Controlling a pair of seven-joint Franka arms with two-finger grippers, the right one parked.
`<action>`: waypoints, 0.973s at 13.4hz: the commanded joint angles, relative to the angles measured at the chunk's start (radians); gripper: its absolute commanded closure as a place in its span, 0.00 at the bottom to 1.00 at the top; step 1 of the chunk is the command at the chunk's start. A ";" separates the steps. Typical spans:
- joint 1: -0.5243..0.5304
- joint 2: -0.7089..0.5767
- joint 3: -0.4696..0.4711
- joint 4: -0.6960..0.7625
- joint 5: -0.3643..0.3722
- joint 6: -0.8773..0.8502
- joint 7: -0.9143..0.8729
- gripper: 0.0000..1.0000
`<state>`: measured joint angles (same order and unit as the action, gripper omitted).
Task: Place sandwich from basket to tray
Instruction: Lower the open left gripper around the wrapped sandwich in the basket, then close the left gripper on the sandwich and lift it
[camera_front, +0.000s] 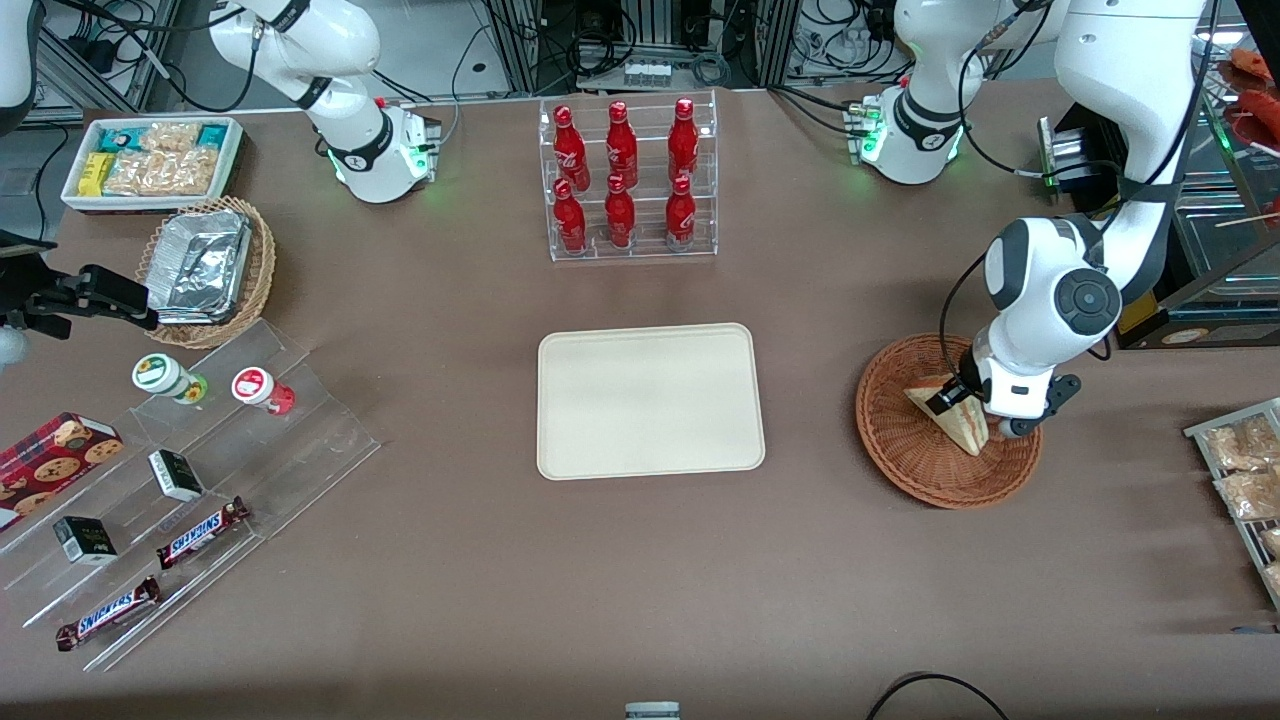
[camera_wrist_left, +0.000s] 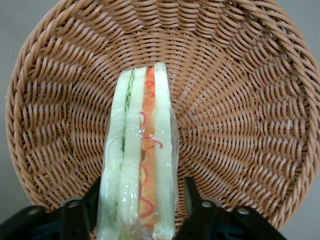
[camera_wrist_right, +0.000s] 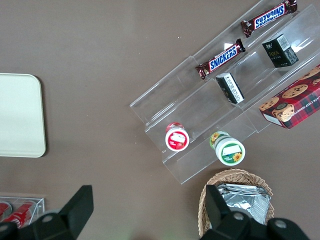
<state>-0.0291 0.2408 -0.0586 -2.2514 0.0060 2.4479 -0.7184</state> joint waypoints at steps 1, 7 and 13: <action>-0.003 -0.032 0.003 -0.028 0.015 0.010 -0.009 1.00; -0.005 -0.130 0.005 0.016 0.022 -0.200 0.030 1.00; -0.087 -0.121 -0.017 0.205 0.028 -0.447 0.088 1.00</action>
<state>-0.0786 0.1050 -0.0763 -2.1191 0.0205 2.0788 -0.6544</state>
